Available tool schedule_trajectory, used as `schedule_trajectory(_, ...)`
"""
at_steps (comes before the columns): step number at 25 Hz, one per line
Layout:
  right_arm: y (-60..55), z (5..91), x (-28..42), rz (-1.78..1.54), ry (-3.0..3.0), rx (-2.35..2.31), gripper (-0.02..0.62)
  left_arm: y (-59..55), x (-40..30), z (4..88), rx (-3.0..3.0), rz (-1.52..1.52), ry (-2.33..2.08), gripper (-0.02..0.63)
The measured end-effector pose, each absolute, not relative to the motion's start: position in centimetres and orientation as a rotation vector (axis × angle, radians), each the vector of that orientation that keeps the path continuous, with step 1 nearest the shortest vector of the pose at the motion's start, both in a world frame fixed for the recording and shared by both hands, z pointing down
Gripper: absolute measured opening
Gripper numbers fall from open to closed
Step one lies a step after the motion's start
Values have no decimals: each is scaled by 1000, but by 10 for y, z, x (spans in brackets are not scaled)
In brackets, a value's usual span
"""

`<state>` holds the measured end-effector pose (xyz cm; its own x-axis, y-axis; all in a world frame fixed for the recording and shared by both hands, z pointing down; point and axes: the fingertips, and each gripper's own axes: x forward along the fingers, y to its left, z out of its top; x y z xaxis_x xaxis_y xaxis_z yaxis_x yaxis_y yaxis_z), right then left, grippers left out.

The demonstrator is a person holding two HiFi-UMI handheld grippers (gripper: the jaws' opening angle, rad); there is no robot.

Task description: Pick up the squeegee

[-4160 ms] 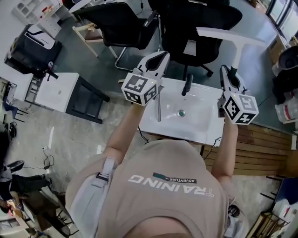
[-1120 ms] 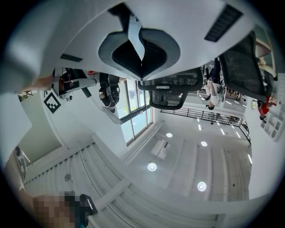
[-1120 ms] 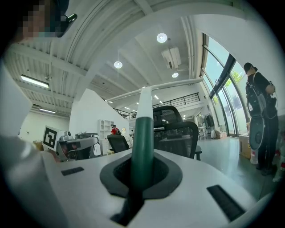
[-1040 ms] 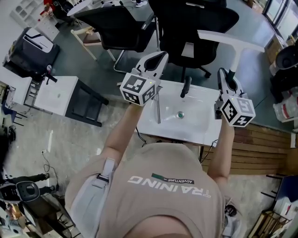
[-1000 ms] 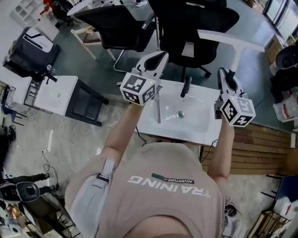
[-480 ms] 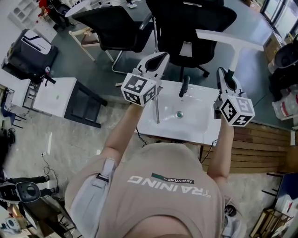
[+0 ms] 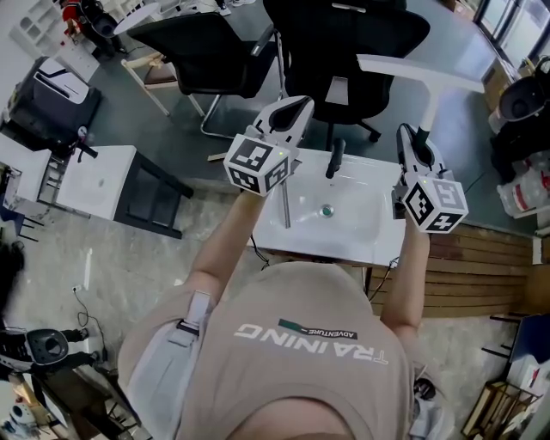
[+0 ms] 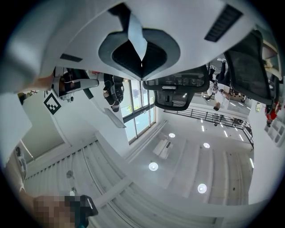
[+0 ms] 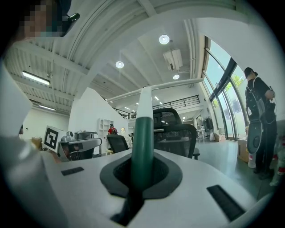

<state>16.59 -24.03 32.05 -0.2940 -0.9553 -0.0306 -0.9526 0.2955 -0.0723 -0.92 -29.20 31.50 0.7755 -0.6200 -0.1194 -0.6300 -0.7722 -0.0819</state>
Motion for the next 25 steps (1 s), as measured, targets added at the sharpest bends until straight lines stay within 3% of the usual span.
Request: schedule_trajectory(25, -238, 328, 167, -86, 2474, -1816, 29, -286, -10, 311, -2834, 128, 1014, 12)
